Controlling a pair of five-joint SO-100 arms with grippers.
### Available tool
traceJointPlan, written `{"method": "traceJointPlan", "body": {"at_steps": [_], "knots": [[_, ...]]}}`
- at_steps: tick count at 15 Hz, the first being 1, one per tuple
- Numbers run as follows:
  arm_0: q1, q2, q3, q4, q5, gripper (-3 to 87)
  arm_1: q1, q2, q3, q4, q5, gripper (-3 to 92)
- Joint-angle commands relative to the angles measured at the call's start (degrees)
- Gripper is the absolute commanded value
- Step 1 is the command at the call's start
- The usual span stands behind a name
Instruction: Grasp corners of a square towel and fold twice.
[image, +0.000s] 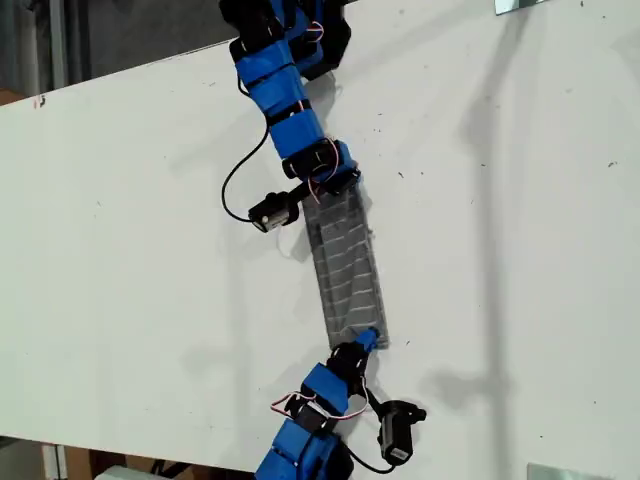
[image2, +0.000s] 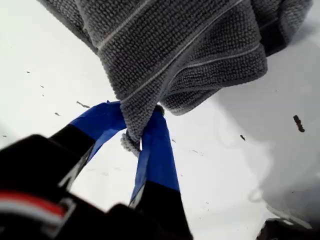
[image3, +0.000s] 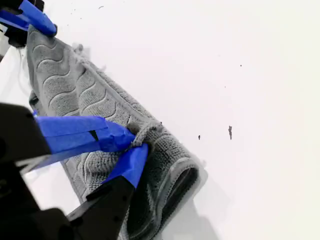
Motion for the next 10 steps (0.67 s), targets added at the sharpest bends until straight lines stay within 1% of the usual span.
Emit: {"method": "traceJointPlan", "body": {"at_steps": [1,3,5,7,8,10], "knots": [[-0.6,0.7,-0.9,-1.0,-0.7,-0.4,-0.8,0.5,-2.3,0.0,0.7,1.8],[-0.5,1.7,0.1,-1.0,-1.1,0.2,-1.2,1.3,-2.5,1.0,0.7,16.0],[0.4,3.6,0.3,1.1,-1.0,12.0,-1.1,2.9,-2.5,2.5,0.7,24.8],[0.9,7.6,0.6,5.2,-0.8,21.4,-0.4,4.9,-2.8,3.7,-0.9,38.0],[0.8,9.6,0.7,7.7,-0.7,23.8,0.7,5.6,-3.0,4.4,-2.2,41.0],[0.2,14.9,2.1,12.3,-0.8,26.1,4.7,5.8,-1.8,5.0,-4.7,41.6]]}}
